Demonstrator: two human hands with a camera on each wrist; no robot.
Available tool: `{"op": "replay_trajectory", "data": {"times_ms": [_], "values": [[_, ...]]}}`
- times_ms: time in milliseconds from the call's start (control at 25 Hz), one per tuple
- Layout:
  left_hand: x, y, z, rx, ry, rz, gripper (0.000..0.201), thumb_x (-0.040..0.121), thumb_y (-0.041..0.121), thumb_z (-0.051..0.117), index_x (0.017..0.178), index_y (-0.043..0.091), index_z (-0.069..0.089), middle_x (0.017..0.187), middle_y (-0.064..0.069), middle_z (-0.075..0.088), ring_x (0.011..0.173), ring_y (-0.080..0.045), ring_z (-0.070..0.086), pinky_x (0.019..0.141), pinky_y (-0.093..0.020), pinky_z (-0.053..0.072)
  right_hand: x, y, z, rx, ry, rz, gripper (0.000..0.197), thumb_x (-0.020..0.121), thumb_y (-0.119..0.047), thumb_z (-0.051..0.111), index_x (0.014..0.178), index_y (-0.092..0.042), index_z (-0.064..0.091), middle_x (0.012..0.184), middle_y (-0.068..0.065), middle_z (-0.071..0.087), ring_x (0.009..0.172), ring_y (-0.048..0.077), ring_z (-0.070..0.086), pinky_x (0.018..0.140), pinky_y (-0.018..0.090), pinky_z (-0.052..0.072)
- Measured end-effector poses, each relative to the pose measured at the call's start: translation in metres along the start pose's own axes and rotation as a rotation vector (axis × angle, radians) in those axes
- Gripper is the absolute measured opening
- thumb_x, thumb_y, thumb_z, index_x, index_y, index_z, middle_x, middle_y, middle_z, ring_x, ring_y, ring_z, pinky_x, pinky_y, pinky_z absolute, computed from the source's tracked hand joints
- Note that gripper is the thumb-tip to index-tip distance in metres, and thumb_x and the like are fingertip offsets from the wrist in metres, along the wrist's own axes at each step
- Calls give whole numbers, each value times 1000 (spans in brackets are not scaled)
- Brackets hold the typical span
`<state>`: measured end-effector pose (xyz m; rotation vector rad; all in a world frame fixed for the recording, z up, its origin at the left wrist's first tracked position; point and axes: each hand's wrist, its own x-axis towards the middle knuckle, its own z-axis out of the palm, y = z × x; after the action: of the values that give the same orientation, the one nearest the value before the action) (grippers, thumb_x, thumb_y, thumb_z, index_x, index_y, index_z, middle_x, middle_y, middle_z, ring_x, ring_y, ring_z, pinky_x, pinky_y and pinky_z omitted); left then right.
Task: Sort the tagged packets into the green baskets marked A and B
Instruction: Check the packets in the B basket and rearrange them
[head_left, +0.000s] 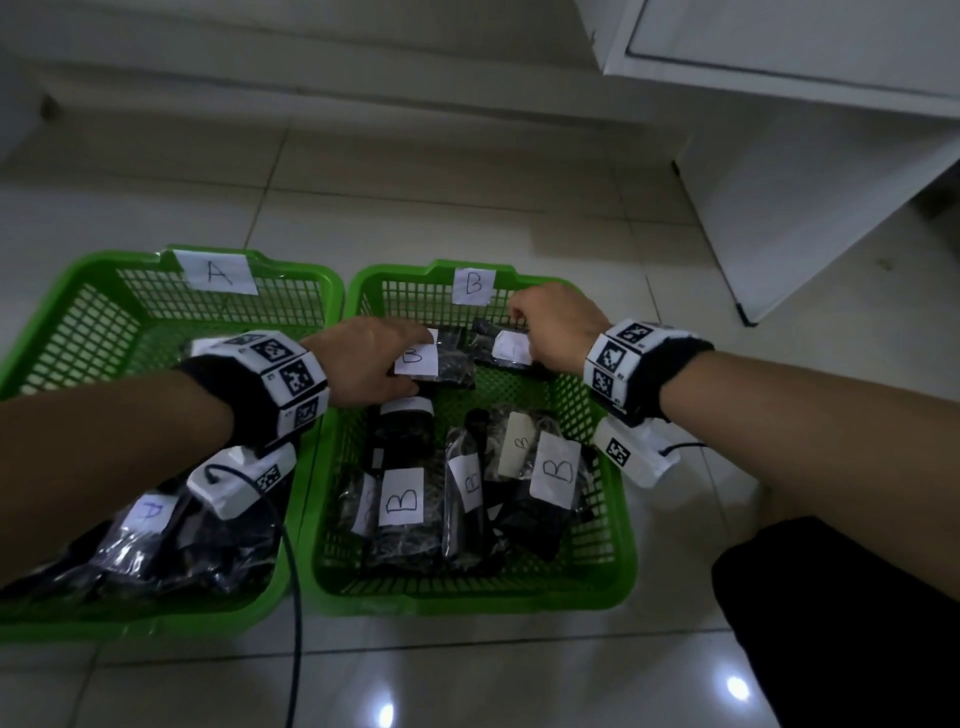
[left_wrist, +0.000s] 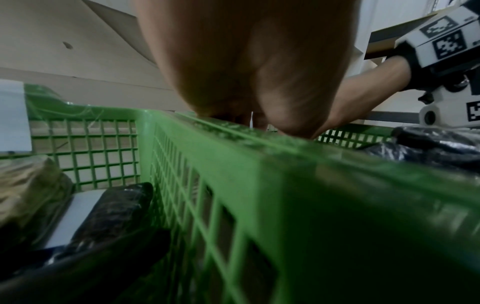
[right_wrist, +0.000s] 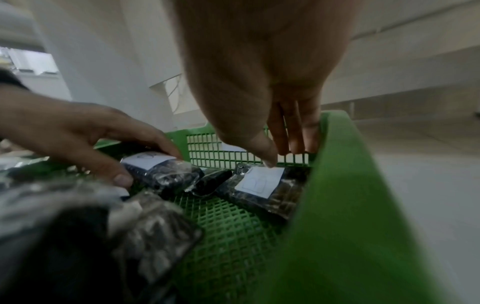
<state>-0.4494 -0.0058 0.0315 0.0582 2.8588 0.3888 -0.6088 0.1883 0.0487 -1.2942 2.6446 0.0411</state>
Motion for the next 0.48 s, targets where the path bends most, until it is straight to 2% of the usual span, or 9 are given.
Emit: {"op": "replay_trajectory", "data": {"times_ms": [80, 160, 240, 320, 360, 400, 440, 480], "values": [[0, 0, 1, 25, -8, 1, 58, 91, 39, 66, 141, 16, 47, 136, -6, 57, 116, -25, 58, 95, -34, 48, 0, -4, 2, -94, -33, -36, 7, 83, -13, 70, 81, -8, 66, 82, 10, 64, 76, 30, 61, 66, 36, 51], [1, 1, 1, 48, -19, -7, 60, 92, 40, 64, 143, 15, 45, 140, -6, 55, 119, -26, 57, 97, -35, 47, -2, -9, 6, -90, -163, -71, 11, 81, -5, 67, 70, -6, 63, 75, 12, 63, 74, 31, 64, 65, 40, 56], [2, 1, 0, 61, -20, -13, 60, 93, 41, 63, 144, 15, 44, 141, -6, 54, 120, -26, 57, 98, -35, 47, -6, -11, 6, -48, -239, -103, 10, 83, 1, 64, 78, -8, 66, 82, 8, 61, 82, 29, 63, 67, 36, 52], [1, 0, 1, 65, -17, -6, 59, 93, 41, 62, 143, 16, 45, 139, -7, 55, 119, -26, 57, 97, -36, 47, -8, -10, 6, -59, -185, -118, 14, 83, -1, 66, 94, -8, 69, 97, 8, 60, 92, 28, 61, 75, 37, 52], [0, 0, 2, 70, -18, -1, 59, 93, 41, 62, 143, 16, 44, 139, -7, 55, 118, -27, 57, 97, -36, 47, -9, -9, 5, -90, -169, -118, 12, 81, -2, 68, 90, -9, 67, 98, 9, 60, 93, 28, 62, 75, 37, 53], [0, 0, 2, 81, -21, 1, 60, 94, 42, 61, 144, 16, 43, 140, -7, 54, 119, -28, 57, 97, -37, 47, -10, -9, 5, -135, -179, -111, 10, 80, -2, 69, 84, -10, 65, 94, 9, 59, 91, 30, 64, 71, 35, 52], [0, 0, 3, 98, -32, -2, 60, 94, 43, 60, 145, 16, 41, 141, -8, 52, 120, -28, 56, 98, -36, 46, -10, -8, 5, -168, -211, -110, 11, 80, -1, 68, 84, -11, 65, 89, 8, 57, 88, 30, 64, 65, 31, 48], [1, 0, 3, 116, -45, -4, 61, 95, 43, 59, 146, 16, 40, 143, -7, 51, 120, -28, 55, 99, -36, 45, -11, -9, 5, -177, -252, -117, 17, 83, 0, 65, 95, -12, 68, 88, 6, 55, 86, 29, 63, 61, 28, 42]]}}
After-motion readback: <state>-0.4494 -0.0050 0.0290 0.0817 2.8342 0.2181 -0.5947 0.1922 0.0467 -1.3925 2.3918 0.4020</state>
